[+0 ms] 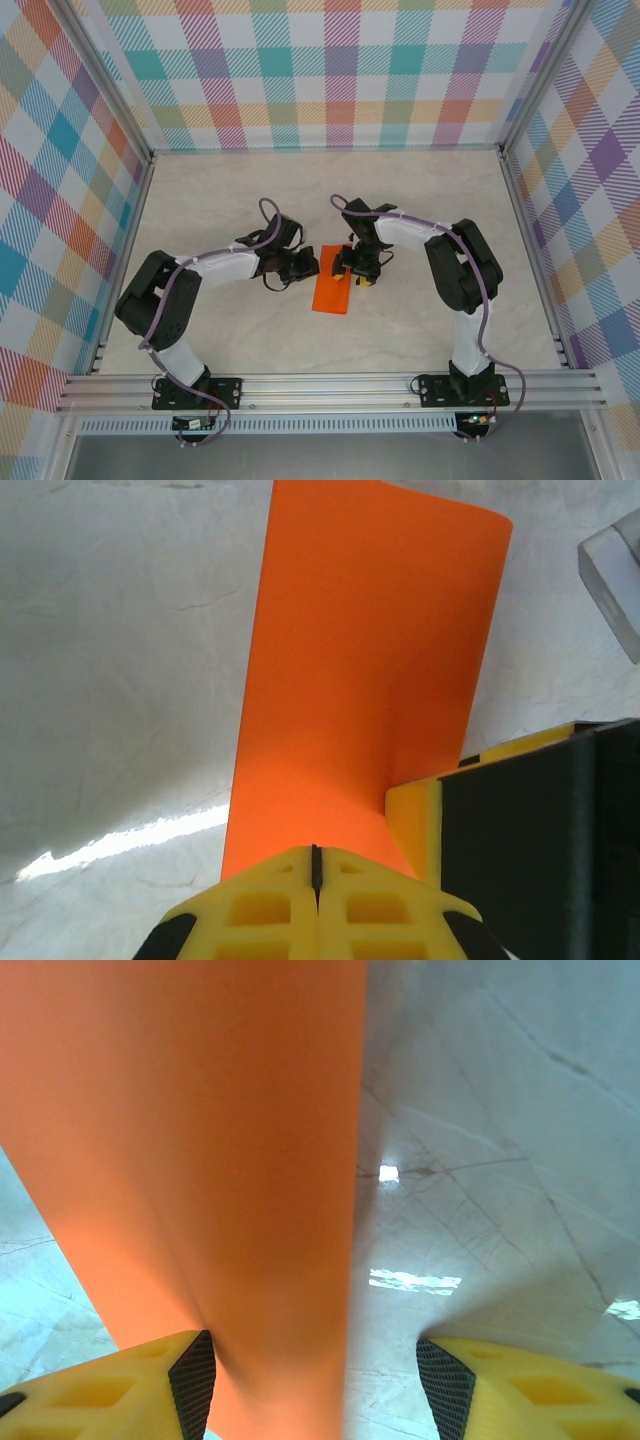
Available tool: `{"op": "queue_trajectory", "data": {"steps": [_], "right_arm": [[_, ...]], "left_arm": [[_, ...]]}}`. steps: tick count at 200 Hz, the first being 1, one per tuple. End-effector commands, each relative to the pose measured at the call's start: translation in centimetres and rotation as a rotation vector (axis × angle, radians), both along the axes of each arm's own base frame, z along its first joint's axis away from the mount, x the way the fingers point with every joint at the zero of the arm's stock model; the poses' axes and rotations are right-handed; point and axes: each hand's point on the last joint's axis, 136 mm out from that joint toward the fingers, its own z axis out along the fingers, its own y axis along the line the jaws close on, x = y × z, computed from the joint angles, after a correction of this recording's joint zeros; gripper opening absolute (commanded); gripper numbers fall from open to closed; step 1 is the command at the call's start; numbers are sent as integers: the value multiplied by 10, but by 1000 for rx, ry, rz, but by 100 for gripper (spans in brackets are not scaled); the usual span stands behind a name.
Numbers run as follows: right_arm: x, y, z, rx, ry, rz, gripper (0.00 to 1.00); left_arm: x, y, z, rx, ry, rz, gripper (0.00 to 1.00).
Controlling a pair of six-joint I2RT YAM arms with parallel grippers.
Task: Fold a paper plane with a square sheet of paper (pick it up from the middle)
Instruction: Hold the square sheet of paper at the center of the table.
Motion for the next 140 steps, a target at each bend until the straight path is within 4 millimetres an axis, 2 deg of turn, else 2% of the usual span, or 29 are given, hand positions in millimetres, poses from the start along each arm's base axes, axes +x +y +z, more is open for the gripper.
{"op": "queue_trajectory", "data": {"steps": [1,62,140], "right_arm": [[-30,-39,-48,-203,116,24,61],[-32,-42,-49,-214,119,28,62],[-33,-41,-49,-210,121,27,62]], "left_arm": [[5,-13,2,-20,-10,-20,0],[11,-25,-9,-20,6,-35,0],[7,-22,-34,26,42,-37,0]]}}
